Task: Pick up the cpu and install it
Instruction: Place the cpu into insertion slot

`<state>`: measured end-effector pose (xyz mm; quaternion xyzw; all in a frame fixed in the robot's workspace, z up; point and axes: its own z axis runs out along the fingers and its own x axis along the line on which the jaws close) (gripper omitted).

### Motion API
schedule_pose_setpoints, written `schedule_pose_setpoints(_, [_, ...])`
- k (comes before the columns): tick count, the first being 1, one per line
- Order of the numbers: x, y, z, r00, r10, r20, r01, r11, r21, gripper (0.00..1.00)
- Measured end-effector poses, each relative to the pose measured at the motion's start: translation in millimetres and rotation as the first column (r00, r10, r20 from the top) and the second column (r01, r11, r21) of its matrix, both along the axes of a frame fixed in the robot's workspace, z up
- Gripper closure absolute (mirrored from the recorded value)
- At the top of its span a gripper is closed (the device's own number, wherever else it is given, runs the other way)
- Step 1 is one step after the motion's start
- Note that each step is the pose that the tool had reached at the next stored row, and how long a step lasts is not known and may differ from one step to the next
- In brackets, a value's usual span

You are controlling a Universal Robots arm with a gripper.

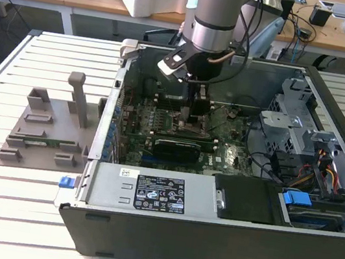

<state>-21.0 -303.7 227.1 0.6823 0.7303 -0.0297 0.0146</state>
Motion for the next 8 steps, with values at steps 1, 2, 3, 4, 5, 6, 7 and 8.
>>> schedule_pose_setpoints(1, [0.0,0.1,-1.4,1.0,-0.006,-0.0001,0.006,0.9999,-0.0081,0.45])
schedule_pose_setpoints(2, [0.0,0.1,-2.6,0.9999,-0.013,0.0,0.013,0.9998,-0.012,0.45])
schedule_pose_setpoints(3, [0.1,0.1,-3.4,0.9999,-0.015,0.0001,0.015,0.9998,-0.0129,0.45])
schedule_pose_setpoints(4, [0.0,0.1,-5.1,0.9997,-0.024,0.0001,0.024,0.9996,-0.0131,0.45])
schedule_pose_setpoints(5, [0.0,0.1,-6.5,0.9995,-0.03,0.0002,0.03,0.9995,-0.0131,0.45])
schedule_pose_setpoints(6, [-0.1,0.1,-8.3,0.9994,-0.035,0.0001,0.035,0.9993,-0.0132,0.45])
schedule_pose_setpoints(7, [0.0,0.1,-11.3,0.9994,-0.035,0.0001,0.035,0.9993,-0.0131,0.45])
schedule_pose_setpoints(8, [0.0,0.1,-14.0,0.9994,-0.035,0.0001,0.035,0.9993,-0.0132,0.45])
